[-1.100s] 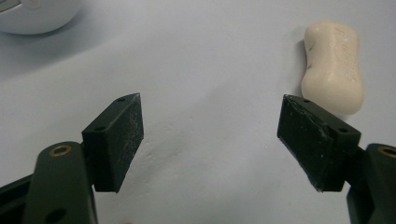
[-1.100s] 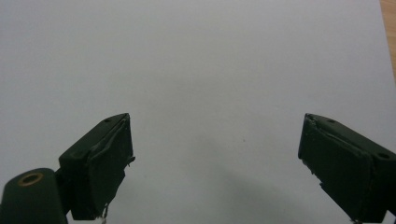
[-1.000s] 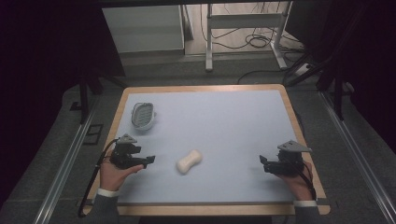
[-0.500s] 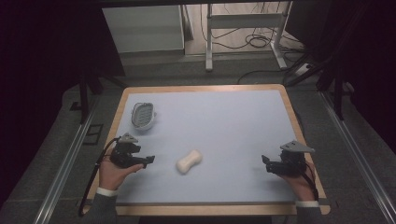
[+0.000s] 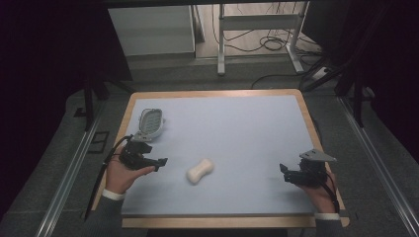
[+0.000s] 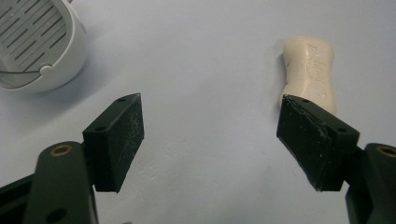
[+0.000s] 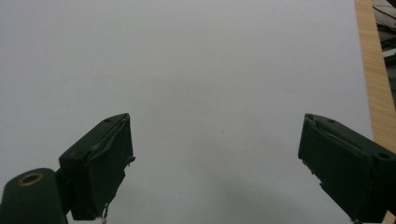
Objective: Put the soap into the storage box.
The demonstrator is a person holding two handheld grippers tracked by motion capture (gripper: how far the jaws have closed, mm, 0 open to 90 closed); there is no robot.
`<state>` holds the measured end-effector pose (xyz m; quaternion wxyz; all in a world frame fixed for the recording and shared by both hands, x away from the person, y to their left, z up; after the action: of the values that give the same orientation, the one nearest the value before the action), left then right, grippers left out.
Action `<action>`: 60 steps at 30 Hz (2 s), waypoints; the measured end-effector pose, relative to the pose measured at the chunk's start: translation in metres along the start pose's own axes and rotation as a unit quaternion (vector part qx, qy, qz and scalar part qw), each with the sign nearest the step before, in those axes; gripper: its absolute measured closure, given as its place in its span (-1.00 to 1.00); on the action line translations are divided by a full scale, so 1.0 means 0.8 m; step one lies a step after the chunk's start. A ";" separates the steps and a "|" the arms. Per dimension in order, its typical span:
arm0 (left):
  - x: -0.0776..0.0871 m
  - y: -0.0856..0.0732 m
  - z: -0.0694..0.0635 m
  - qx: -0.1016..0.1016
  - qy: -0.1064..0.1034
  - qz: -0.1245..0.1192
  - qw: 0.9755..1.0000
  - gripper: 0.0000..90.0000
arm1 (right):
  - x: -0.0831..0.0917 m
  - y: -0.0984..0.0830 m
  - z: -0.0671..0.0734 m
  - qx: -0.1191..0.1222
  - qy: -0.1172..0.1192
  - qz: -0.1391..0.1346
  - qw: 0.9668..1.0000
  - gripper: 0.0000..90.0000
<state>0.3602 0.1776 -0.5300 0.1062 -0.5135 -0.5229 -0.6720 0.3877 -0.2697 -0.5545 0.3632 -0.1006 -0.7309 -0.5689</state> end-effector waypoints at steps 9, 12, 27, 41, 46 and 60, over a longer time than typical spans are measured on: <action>-0.006 0.012 -0.011 -0.011 -0.008 0.004 1.000 -0.50 | 0.001 -0.001 -0.003 -0.001 -0.002 0.000 1.000 -0.78; -0.005 0.016 -0.012 -0.012 -0.009 0.004 1.000 -0.50 | 0.001 -0.001 -0.003 -0.001 -0.004 0.001 1.000 -0.78; -0.019 0.034 -0.030 -0.033 -0.014 0.026 0.999 -0.50 | -0.001 -0.003 -0.003 -0.001 -0.007 0.003 1.000 -0.78; -0.040 0.051 -0.057 -0.061 -0.022 0.051 0.997 -0.51 | -0.002 -0.005 -0.008 -0.003 -0.009 0.005 1.000 -0.78; -0.050 0.053 -0.068 -0.069 -0.024 0.057 0.996 -0.51 | -0.003 -0.006 -0.008 -0.003 -0.009 0.006 1.000 -0.78; -0.077 0.052 -0.096 -0.090 -0.035 0.080 0.992 -0.52 | -0.004 -0.009 -0.011 -0.003 -0.010 0.010 1.000 -0.78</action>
<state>0.3722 0.0731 -0.5489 0.0942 -0.5848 -0.4205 -0.6873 0.3895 -0.2792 -0.5611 0.3607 -0.1145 -0.7319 -0.5667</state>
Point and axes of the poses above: each handheld gripper's, and its own axes: x roughly backward along the jaws, y roughly out of its top, z roughly to its left, the point moved 10 cm from there along -x, roughly forward along the jaws, and after that the axes turned 3 degrees about z, right-handed, at the moved point
